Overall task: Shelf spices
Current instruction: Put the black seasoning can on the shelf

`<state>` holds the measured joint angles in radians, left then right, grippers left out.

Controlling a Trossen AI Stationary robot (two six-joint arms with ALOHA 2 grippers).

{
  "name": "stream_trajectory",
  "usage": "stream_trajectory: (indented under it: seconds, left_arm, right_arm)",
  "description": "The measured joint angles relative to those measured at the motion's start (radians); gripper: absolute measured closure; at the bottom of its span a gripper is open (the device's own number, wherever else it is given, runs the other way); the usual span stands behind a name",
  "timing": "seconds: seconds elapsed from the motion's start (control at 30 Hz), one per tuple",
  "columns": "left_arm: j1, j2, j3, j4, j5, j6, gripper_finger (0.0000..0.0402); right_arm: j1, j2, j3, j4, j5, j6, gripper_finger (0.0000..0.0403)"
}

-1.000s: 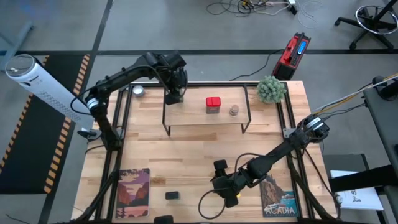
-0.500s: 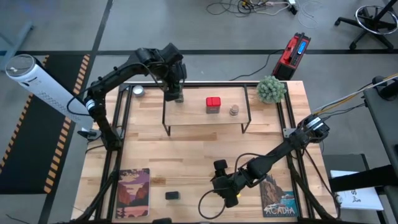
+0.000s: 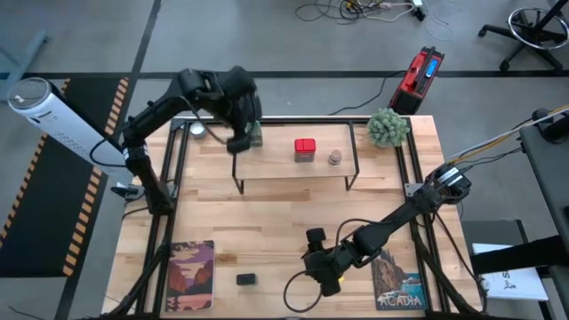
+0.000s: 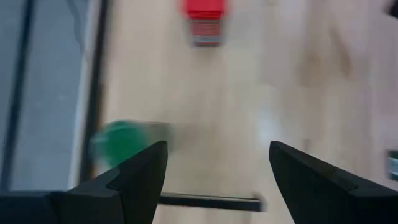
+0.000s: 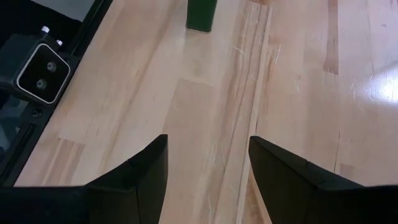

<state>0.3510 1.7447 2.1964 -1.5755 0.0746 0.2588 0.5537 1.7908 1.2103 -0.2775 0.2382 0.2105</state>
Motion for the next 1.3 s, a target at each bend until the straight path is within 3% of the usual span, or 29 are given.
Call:
stream_trajectory:
  seconds: [0.3, 0.6, 1.03, 1.3]
  left_arm:
    - [-0.365, -0.009, -0.098, 0.082, 0.014, -0.153, 0.0132]
    - [-0.659, -0.014, -0.253, 0.213, -0.135, -0.314, 0.0132]
    - [-0.814, -0.05, -0.602, 0.444, -0.143, -0.651, 0.0178]
    - [-0.863, -0.057, -0.732, 0.547, 0.033, -0.905, 0.0187]
  right_arm:
    - [0.0, -0.015, -0.054, -0.004, 0.009, 0.066, 0.0204]
    - [0.016, -0.133, -0.146, -0.002, 0.114, 0.138, 0.0204]
    - [0.023, -0.248, -0.299, 0.09, 0.23, 0.156, 0.0204]
    - [0.019, -0.248, -0.306, 0.096, 0.27, 0.132, 0.0204]
